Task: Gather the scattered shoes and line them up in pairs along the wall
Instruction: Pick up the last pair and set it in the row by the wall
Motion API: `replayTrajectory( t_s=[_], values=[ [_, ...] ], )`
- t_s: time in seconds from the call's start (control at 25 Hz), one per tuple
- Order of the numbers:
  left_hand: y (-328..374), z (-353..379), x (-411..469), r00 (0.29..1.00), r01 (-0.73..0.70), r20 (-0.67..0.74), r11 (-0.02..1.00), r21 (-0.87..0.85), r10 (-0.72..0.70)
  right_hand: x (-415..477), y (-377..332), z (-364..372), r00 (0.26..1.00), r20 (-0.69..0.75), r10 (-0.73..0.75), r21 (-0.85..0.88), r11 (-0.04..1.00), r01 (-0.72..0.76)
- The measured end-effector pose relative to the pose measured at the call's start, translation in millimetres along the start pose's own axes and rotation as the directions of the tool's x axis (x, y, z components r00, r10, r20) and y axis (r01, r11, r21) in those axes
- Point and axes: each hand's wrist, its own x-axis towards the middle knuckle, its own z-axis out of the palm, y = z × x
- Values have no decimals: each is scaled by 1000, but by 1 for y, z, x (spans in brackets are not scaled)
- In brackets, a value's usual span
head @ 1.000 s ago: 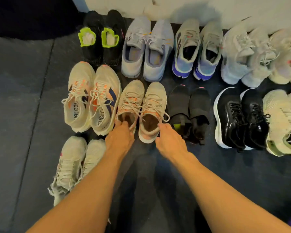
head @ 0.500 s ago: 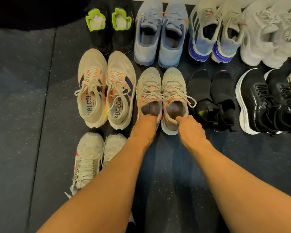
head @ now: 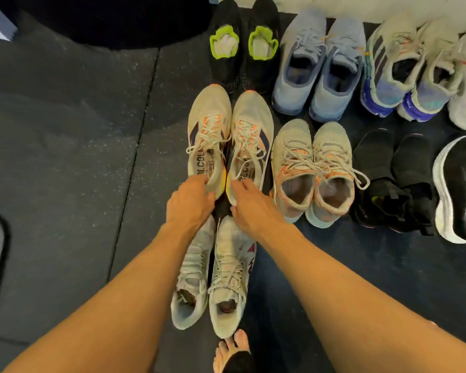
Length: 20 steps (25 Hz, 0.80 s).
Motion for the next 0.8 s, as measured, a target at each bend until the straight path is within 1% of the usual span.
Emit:
replayTrajectory(
  t_s=[0.08,0.16,0.2,0.24,0.28,0.32,0.4,0.44,0.48,0.6,0.68,0.8],
  values=[
    [-10,1,5,993,-90,87,994,66,84,14,-6,15,997,39,59,6,998,-59],
    [-15,6,10,983,-180,46,979,92,177,23,-8,25,992,-22,124,113,986,-121],
    [-17,5,10,983,-183,29,977,106,181,25,-9,26,987,-57,147,172,976,-135],
    [-19,5,11,983,-184,8,976,116,184,27,-9,25,986,-87,142,188,974,-123],
    [-20,3,12,985,-174,14,975,135,174,27,-7,24,988,-100,114,165,982,-96],
    [-21,3,14,985,-174,29,972,155,171,26,-5,22,992,-90,89,159,984,-74],
    [-21,2,8,984,-173,72,967,187,162,17,-1,19,996,-37,76,212,975,-67],
    [-23,0,0,985,-168,73,972,166,158,8,-1,19,997,-17,72,229,971,-66],
    [-26,0,-9,984,-169,68,980,106,163,-3,-3,19,998,-10,67,231,971,-63],
    [-35,4,-57,982,-176,46,980,-91,181,-47,-18,26,995,-53,89,173,982,-78],
    [-40,10,-88,989,-129,52,982,-138,137,-72,-31,34,993,-37,112,137,985,-106],
    [-58,20,-137,992,76,110,993,-92,-66,-110,-55,58,978,108,179,100,977,-190]
  ],
)
